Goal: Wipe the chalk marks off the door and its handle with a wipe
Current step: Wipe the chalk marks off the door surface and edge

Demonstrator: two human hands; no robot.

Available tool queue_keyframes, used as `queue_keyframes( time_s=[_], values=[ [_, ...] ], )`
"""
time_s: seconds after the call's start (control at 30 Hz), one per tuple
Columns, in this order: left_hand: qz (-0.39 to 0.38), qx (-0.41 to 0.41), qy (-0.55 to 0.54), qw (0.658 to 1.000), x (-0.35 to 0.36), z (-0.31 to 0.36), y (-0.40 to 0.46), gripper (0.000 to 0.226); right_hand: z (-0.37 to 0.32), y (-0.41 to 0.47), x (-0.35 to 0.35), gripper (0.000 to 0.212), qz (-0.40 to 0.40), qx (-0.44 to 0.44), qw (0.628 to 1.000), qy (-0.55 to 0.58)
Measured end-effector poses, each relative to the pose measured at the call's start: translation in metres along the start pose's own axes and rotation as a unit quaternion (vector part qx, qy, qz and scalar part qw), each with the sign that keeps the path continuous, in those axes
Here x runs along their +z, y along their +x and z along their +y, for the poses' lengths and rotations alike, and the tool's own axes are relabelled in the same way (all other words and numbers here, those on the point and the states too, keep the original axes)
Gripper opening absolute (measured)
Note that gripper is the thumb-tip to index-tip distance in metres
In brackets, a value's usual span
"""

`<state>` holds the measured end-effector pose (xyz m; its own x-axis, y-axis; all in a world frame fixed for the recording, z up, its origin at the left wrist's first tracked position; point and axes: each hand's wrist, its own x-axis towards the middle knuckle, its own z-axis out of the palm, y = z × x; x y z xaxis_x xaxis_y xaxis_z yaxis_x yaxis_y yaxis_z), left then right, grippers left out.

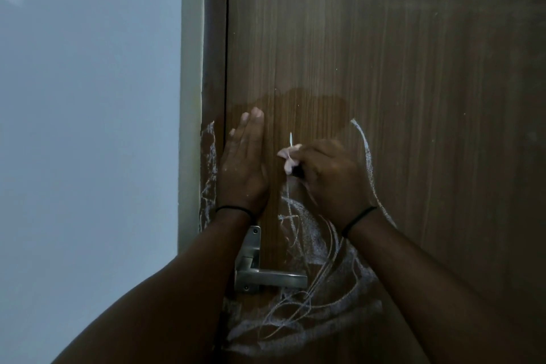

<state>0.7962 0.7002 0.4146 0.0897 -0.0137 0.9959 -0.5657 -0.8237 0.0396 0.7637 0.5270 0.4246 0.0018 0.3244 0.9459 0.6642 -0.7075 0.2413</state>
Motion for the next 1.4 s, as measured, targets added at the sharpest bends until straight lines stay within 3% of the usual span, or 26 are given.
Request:
queue_keyframes(
  time_s=[0.07, 0.17, 0.23, 0.37, 0.53, 0.67, 0.73, 0.8, 0.87, 1.0, 1.1, 1.27, 1.4],
  values=[
    [-0.002, -0.009, 0.003, 1.0, 0.0, 0.0, 0.0, 0.07, -0.012, 0.007, 0.007, 0.006, 0.014, 0.005, 1.0, 0.004],
    [-0.006, -0.003, 0.017, 1.0, -0.001, 0.001, 0.001, 0.073, -0.017, -0.005, 0.013, 0.008, -0.037, -0.046, 0.998, -0.022],
    [-0.004, -0.003, 0.031, 1.0, 0.0, 0.0, 0.0, 0.077, -0.002, -0.014, 0.001, 0.008, -0.046, -0.034, 0.998, -0.006],
    [0.004, -0.003, 0.067, 0.998, 0.001, 0.002, -0.001, 0.073, 0.016, 0.012, -0.021, 0.02, 0.089, 0.104, 0.987, 0.082],
    [-0.02, 0.017, 0.101, 0.995, -0.002, 0.004, 0.001, 0.057, -0.001, -0.002, -0.01, 0.008, -0.017, -0.003, 1.0, 0.012],
    [-0.014, 0.019, 0.123, 0.992, 0.0, 0.005, -0.001, 0.054, 0.021, -0.003, -0.02, 0.022, 0.1, 0.074, 0.99, 0.061],
    [-0.016, 0.02, 0.123, 0.992, 0.0, 0.004, 0.0, 0.054, 0.016, 0.004, -0.017, 0.019, 0.061, 0.085, 0.991, 0.078],
    [-0.014, 0.02, 0.128, 0.991, 0.0, 0.004, 0.0, 0.054, 0.012, -0.001, -0.015, 0.017, -0.002, 0.031, 0.997, 0.064],
    [-0.016, 0.018, 0.126, 0.992, -0.001, 0.004, 0.0, 0.054, 0.019, -0.011, -0.025, 0.02, 0.001, 0.012, 0.999, 0.053],
    [-0.022, 0.027, 0.133, 0.991, 0.0, 0.008, -0.001, 0.053, 0.022, -0.009, -0.038, 0.03, 0.071, 0.132, 0.987, 0.062],
    [-0.037, 0.011, 0.137, 0.99, -0.006, 0.014, 0.001, 0.052, 0.014, -0.002, -0.037, 0.013, 0.068, 0.142, 0.985, 0.076],
    [-0.09, 0.183, 0.129, 0.97, -0.005, 0.052, -0.003, 0.054, 0.025, 0.007, -0.038, 0.007, 0.009, 0.257, 0.964, 0.065],
    [-0.07, 0.202, 0.077, 0.974, 0.003, 0.084, 0.004, 0.044, 0.021, 0.007, -0.049, 0.017, -0.025, 0.305, 0.937, 0.171]
  ],
)
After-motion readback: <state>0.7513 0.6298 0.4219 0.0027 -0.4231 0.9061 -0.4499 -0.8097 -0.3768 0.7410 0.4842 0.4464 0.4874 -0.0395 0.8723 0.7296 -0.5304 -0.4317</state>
